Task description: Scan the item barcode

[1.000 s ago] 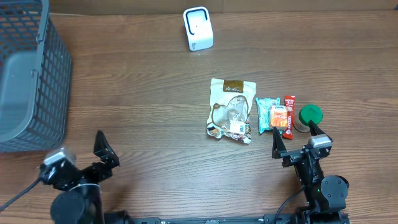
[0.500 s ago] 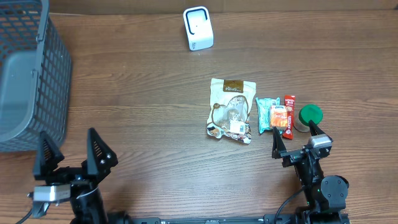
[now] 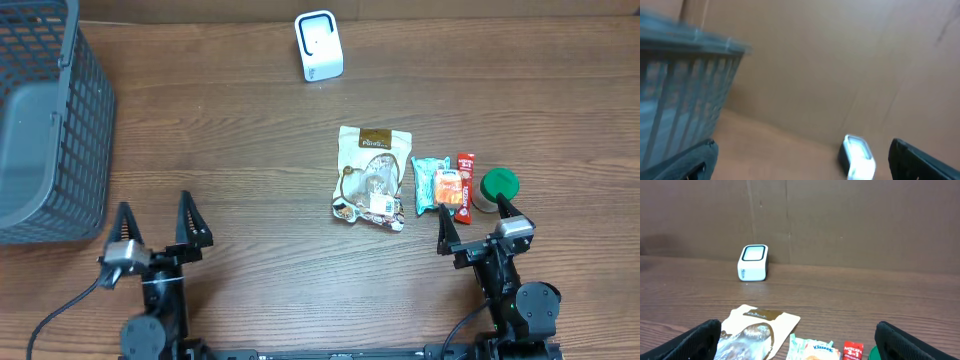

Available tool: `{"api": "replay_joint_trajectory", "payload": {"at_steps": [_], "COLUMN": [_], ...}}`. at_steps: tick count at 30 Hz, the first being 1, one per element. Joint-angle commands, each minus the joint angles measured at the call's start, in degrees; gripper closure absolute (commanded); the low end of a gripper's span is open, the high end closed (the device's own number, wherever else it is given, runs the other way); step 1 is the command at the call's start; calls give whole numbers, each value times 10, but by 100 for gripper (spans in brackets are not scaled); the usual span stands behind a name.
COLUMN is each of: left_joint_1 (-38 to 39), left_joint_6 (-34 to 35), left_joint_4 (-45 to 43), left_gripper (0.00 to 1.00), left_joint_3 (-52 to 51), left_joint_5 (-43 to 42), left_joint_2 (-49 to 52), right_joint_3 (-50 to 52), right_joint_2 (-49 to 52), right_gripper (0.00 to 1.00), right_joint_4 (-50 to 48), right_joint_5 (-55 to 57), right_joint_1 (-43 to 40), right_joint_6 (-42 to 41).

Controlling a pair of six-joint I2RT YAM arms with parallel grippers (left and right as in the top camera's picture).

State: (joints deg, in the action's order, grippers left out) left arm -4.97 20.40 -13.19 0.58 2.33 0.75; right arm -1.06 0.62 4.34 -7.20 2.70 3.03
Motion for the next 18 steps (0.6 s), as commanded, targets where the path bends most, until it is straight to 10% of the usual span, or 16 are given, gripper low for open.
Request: {"api": "replay_joint_trajectory", "payload": {"at_steps": [1,18], "left_joint_1": [2,17], "left_joint_6": [-35,-183], "left_joint_4": [60,173], "left_gripper": [0,0], "left_joint_3": [-3,-3], "left_joint_5": [9,12], "left_joint_2": [-6,-6], "right_joint_3": [6,6], "right_joint_2": [-5,-5], "right_gripper": [0,0], "right_joint_4": [-2,-2], "right_joint_5": [2,2], "right_joint_1": [-2,-2], "right_joint_6": [1,1]}}
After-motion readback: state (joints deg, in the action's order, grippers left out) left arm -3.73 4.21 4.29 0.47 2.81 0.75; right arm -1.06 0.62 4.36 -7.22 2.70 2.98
